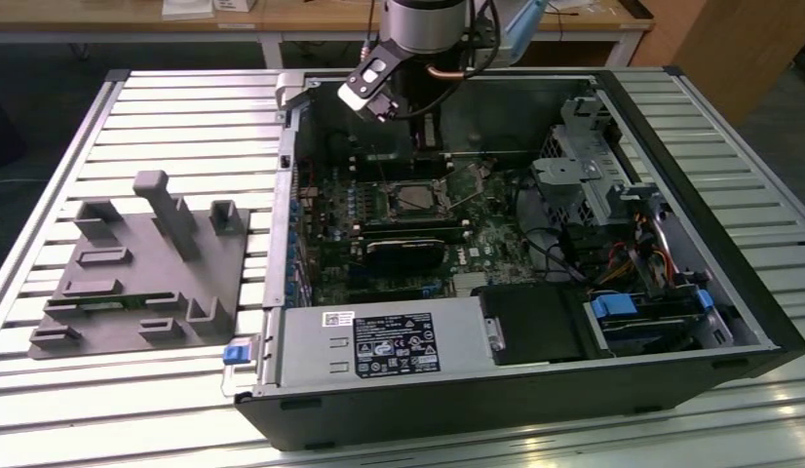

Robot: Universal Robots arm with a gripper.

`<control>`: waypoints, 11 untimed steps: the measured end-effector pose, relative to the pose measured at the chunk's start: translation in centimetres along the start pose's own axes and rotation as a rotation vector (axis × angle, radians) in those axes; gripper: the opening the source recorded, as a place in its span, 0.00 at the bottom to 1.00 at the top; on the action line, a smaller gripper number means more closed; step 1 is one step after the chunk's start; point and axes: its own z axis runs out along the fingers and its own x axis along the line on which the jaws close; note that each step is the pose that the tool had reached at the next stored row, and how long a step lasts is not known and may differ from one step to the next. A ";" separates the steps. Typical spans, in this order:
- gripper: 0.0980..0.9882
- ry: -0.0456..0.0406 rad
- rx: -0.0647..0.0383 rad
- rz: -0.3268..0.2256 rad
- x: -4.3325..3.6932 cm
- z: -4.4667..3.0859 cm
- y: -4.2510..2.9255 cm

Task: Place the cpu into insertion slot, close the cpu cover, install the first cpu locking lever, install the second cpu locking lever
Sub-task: 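Close the cpu cover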

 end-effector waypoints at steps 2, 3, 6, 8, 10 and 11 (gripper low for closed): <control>0.01 0.0000 0.000 0.000 0.00 -0.01 0.01; 0.01 -0.0001 0.000 0.000 0.00 -0.01 0.04; 0.01 -0.0001 0.000 0.000 0.01 0.01 0.27; 0.01 -0.0001 0.000 0.000 0.01 0.02 0.47; 0.01 -0.0001 0.000 0.000 0.01 0.03 0.68; 0.01 -0.0001 0.000 0.000 0.01 0.04 0.78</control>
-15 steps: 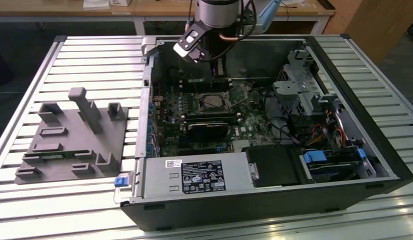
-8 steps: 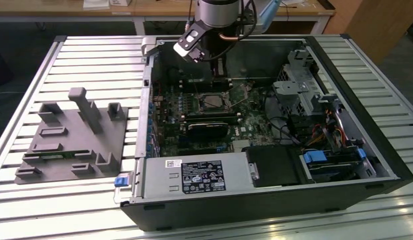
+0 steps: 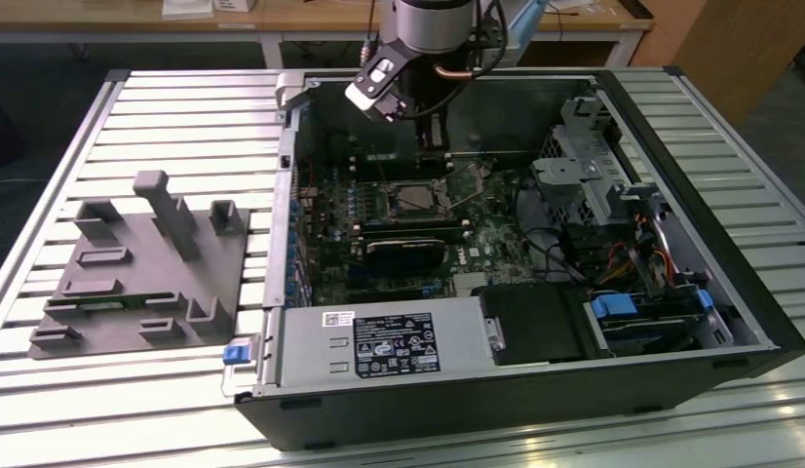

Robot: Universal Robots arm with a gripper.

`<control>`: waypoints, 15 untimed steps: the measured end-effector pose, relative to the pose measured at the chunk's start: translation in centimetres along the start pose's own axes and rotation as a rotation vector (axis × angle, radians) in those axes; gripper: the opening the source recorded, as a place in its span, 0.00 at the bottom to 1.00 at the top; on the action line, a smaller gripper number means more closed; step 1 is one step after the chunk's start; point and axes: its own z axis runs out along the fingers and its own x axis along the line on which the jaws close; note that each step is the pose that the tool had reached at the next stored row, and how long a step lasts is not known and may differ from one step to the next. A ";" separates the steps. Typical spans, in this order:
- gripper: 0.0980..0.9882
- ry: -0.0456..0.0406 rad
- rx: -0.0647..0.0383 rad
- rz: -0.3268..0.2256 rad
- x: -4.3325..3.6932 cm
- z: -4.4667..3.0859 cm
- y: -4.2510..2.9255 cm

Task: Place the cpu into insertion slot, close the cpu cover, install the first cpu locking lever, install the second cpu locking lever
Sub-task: 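Close the cpu cover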

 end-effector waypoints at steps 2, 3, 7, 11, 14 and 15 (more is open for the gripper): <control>0.01 0.0001 0.000 0.000 0.00 0.02 0.19; 0.01 0.0001 0.000 0.000 0.01 0.02 0.27; 0.01 0.0001 0.000 0.000 0.01 0.04 0.59; 0.01 0.0001 0.000 0.000 0.02 0.06 0.95; 0.01 0.0000 0.000 0.000 0.03 0.08 1.21; 0.01 0.0001 0.000 0.000 0.03 0.09 1.30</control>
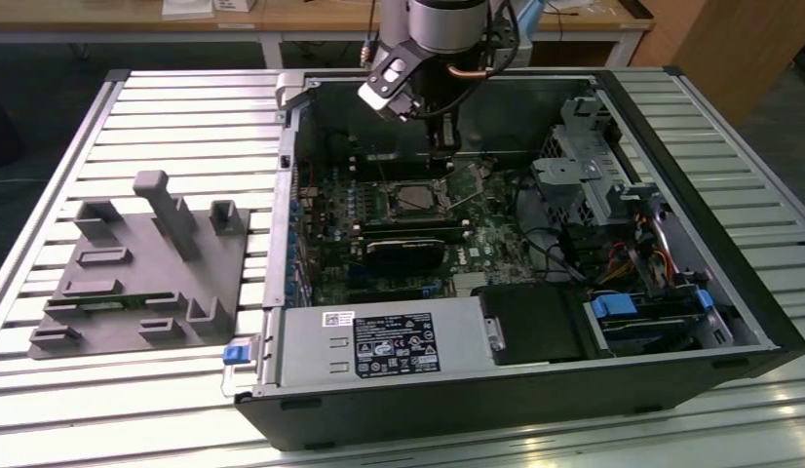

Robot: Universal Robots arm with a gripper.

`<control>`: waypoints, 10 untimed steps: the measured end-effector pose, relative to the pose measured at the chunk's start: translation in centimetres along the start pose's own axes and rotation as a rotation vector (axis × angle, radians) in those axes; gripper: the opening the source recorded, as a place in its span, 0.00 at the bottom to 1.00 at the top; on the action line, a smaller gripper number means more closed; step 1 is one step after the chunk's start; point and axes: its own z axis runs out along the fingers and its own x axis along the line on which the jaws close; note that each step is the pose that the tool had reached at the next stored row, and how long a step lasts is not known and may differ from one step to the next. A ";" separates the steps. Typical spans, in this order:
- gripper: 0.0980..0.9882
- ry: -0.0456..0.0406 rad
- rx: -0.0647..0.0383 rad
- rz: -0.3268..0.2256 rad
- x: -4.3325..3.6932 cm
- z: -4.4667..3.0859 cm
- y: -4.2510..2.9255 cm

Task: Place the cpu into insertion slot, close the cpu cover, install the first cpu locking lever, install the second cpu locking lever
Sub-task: 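Close the cpu cover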

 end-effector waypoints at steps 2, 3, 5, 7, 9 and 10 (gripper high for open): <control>0.01 0.0000 0.000 0.000 0.00 0.01 0.20; 0.01 0.0000 0.000 0.000 0.01 0.02 0.31; 0.01 0.0000 0.000 0.000 0.01 0.04 0.54; 0.01 0.0000 0.000 0.000 0.02 0.05 0.82; 0.01 -0.0001 0.000 0.000 0.02 0.08 1.18; 0.01 0.0000 0.000 0.000 0.03 0.09 1.40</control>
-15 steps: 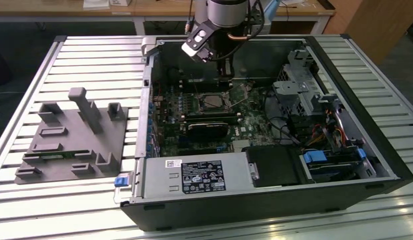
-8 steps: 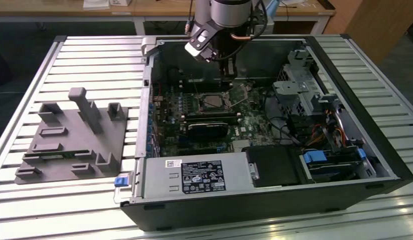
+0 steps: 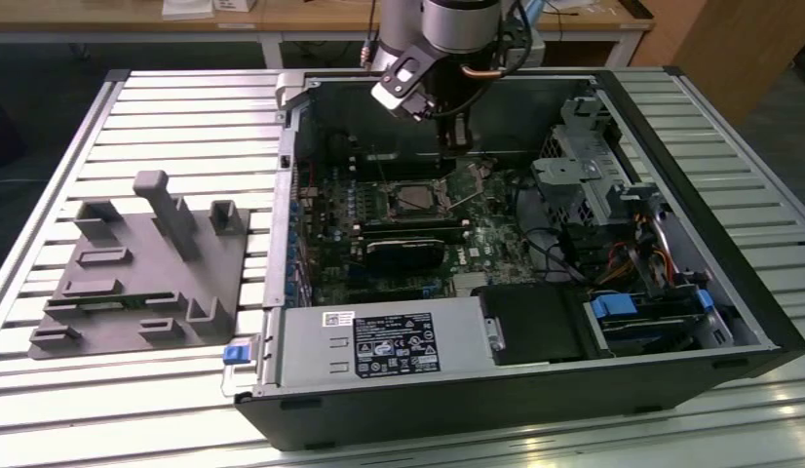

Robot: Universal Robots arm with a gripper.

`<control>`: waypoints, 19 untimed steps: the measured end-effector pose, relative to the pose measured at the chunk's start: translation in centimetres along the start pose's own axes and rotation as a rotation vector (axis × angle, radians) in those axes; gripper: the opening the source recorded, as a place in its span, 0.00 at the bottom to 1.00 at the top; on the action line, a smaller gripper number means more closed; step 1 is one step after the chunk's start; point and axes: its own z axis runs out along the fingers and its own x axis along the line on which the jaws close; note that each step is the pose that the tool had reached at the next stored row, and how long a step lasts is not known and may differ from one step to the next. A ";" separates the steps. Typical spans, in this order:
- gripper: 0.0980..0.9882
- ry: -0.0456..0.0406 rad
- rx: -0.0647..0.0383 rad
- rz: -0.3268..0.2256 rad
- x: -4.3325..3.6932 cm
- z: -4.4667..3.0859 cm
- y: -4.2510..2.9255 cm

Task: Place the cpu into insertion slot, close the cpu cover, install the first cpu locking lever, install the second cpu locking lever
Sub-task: 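Close the cpu cover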

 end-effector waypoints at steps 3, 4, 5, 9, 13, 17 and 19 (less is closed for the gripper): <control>0.01 -0.0001 0.000 0.000 0.01 0.05 0.79; 0.01 -0.0001 0.000 0.000 0.02 0.07 1.08; 0.01 -0.0002 0.000 0.000 0.03 0.08 1.38; 0.01 0.0002 0.000 0.000 0.05 0.17 2.54; 0.01 -0.0001 0.000 0.000 0.08 0.25 3.79; 0.01 -0.0001 0.001 0.000 0.10 0.38 5.18; 0.01 -0.0001 0.002 0.000 0.12 0.45 5.75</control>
